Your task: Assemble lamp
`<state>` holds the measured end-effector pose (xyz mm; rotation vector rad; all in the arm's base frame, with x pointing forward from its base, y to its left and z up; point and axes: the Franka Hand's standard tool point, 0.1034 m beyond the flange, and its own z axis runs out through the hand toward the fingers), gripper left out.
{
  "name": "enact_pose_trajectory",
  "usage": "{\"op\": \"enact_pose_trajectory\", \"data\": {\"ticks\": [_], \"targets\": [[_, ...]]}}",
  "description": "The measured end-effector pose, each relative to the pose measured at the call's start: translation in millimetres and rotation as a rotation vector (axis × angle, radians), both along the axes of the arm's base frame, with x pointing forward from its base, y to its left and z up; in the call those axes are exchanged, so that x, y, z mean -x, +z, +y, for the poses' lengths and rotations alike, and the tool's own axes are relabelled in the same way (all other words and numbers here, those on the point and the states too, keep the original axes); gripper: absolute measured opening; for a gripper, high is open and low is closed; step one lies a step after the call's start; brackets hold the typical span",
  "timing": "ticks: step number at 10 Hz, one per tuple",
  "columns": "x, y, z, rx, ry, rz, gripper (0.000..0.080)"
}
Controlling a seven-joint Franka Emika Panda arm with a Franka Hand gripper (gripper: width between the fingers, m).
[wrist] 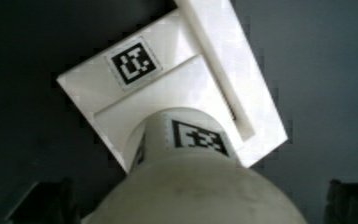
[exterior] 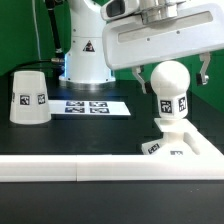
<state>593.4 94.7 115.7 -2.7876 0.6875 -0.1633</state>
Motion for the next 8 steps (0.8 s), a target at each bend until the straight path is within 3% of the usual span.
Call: {"op": "enact_pose_trajectory", "data": {"ticks": [2, 8], "targets": [[-0.3, 0.4, 0.2, 0.021, 0.113, -0.024, 0.0699], [-10.1, 7.2, -9.2, 0.147, 0.655, -0.145, 0.0699]]}}
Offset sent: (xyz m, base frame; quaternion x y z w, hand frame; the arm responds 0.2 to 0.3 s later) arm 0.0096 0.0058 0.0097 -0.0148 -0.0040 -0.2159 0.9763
